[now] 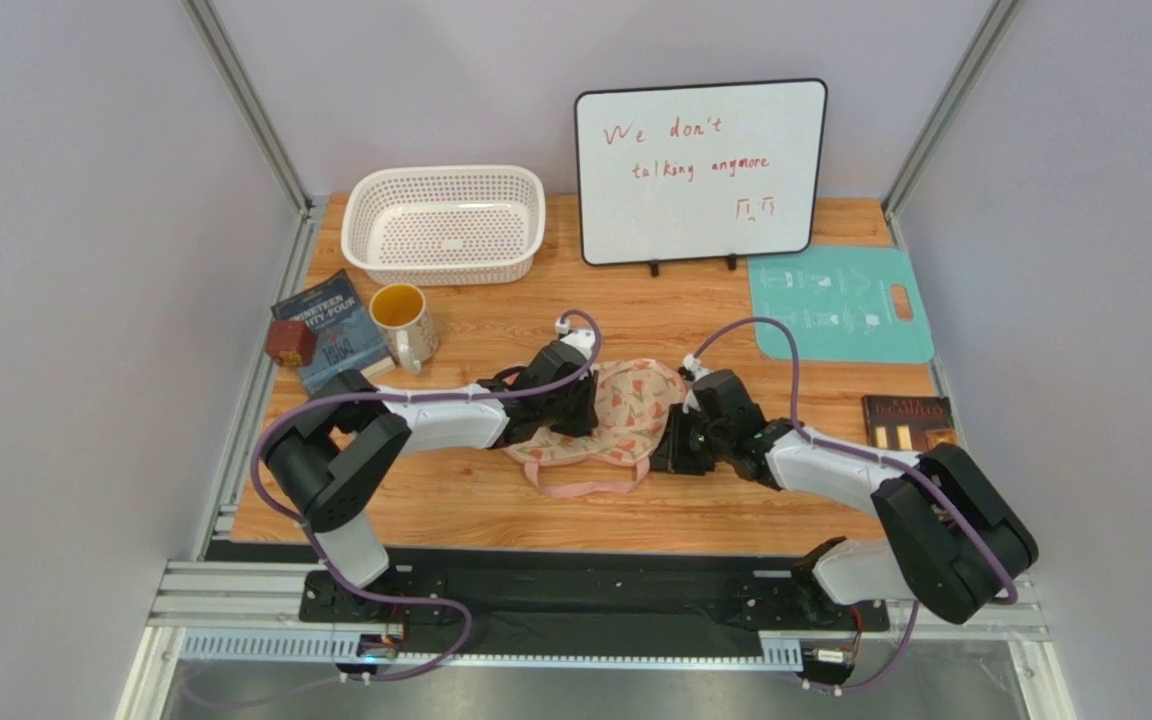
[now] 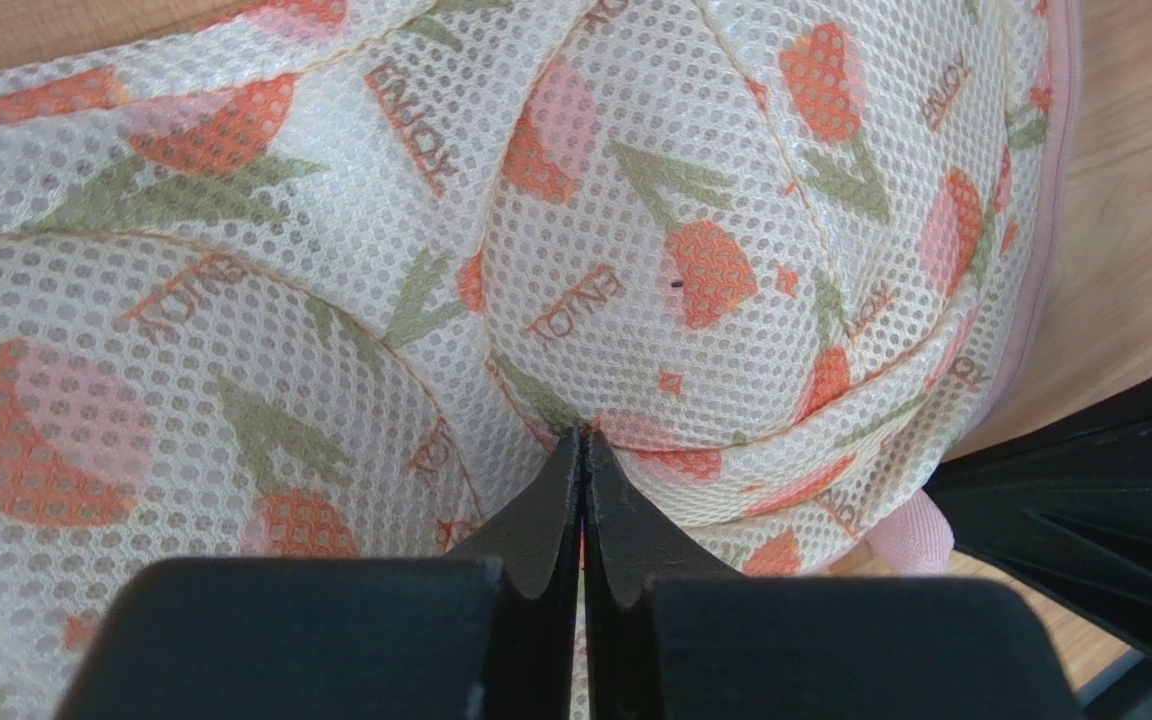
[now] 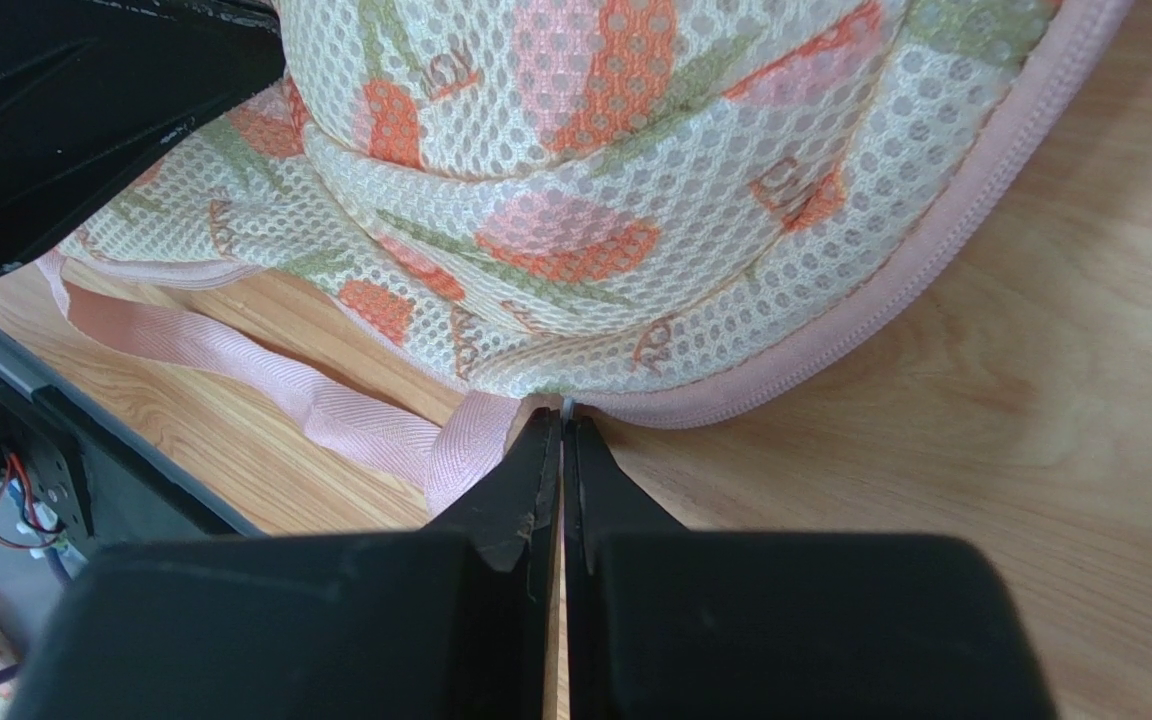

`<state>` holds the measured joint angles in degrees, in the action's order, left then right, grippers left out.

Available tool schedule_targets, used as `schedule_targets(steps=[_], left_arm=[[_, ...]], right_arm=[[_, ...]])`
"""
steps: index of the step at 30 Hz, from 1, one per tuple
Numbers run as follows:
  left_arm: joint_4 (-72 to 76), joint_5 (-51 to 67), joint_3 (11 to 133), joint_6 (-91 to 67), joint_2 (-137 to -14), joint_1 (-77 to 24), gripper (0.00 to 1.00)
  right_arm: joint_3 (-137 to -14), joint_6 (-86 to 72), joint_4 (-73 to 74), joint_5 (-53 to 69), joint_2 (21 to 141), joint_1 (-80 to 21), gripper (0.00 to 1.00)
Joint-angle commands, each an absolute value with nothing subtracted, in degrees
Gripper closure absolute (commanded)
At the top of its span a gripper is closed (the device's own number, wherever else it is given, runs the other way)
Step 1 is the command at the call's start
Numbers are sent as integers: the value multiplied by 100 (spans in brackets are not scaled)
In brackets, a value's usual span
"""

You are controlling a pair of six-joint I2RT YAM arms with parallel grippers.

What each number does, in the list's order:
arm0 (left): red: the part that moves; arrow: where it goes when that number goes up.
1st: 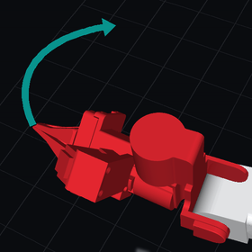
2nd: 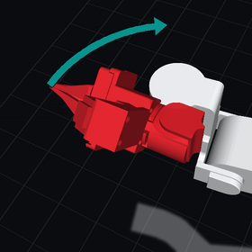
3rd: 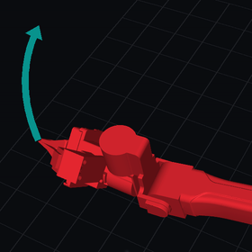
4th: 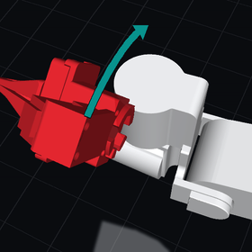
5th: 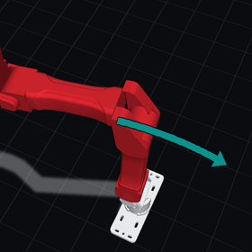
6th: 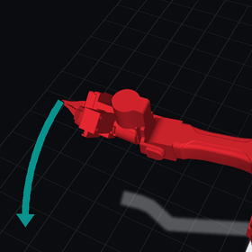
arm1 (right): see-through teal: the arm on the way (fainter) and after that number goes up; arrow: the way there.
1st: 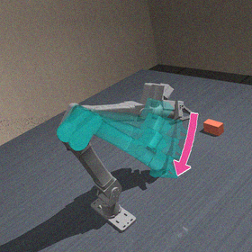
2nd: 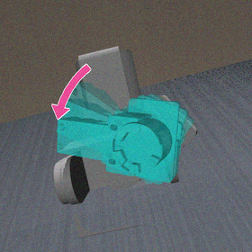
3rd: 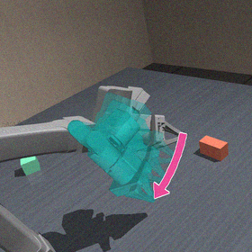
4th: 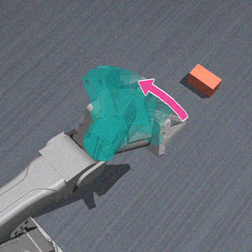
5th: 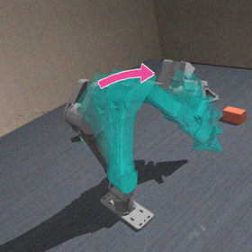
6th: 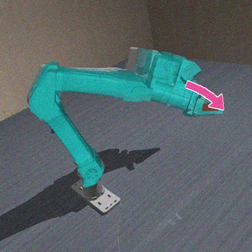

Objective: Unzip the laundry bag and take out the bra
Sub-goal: Unzip the laundry bag at the center of the board.

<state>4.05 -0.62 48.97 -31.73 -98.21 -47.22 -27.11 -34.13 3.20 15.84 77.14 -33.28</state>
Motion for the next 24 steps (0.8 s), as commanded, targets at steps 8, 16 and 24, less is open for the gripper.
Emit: schedule_targets(steps=[8, 16, 24], left_arm=[[-158, -712, 4439, -3577, -9809, -4878, 100], [-711, -817, 4500, -3218, -9151, -4931, 100], [-1520, -378, 4500, -2839, -7709, -4939, 90]], right_arm=[[-2566, -4385, -484, 871, 7365, -4007, 100], [-3040, -3816, 474, 484, 7321, -4008, 100], [-3436, -2954, 765, 808, 7505, -3613, 100]])
